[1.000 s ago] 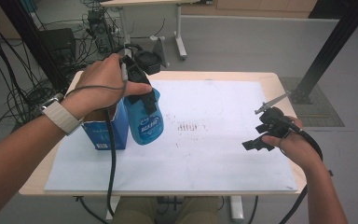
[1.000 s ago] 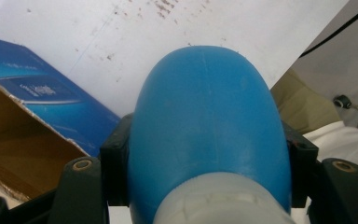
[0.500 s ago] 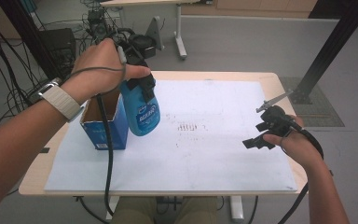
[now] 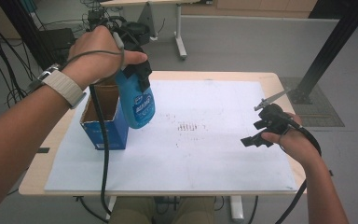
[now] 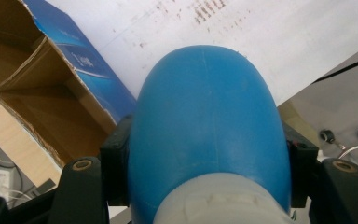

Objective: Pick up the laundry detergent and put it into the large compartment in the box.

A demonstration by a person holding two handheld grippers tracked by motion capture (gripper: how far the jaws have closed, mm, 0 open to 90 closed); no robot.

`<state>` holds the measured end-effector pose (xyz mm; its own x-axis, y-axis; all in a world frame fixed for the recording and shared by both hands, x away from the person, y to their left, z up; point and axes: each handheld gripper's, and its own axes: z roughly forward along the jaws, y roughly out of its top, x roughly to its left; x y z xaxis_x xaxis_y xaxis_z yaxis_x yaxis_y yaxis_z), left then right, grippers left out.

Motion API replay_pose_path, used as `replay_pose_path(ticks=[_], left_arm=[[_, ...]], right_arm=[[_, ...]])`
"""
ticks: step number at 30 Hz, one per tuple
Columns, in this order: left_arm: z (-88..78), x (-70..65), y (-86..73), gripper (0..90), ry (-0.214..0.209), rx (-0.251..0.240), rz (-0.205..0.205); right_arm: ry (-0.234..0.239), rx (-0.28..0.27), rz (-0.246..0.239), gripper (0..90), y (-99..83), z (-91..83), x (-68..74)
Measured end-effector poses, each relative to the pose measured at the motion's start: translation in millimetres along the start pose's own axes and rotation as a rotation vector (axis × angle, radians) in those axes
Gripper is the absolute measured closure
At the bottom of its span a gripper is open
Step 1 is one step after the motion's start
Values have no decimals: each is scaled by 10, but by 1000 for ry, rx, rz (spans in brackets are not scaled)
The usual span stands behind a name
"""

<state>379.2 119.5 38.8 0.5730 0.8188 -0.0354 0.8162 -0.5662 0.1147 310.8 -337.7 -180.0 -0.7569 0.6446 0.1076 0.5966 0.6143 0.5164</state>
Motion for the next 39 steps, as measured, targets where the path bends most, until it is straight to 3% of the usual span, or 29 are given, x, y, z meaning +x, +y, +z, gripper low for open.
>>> replay_pose_path(ticks=[20,25,32,39], left_arm=[[-150,240,-16,375,10,-15,-152],[-216,352,-54,375,8,-22,-187],[-280,533,-84,373,11,-17,-270],[-337,629,-133,373,38,-30,-327]], right_arm=[[5,-3,-20,103,53,54,-64],[8,-3,-26,103,90,52,-73],[9,-9,-23,103,77,49,-104],[8,-10,-16,104,29,45,-140]])
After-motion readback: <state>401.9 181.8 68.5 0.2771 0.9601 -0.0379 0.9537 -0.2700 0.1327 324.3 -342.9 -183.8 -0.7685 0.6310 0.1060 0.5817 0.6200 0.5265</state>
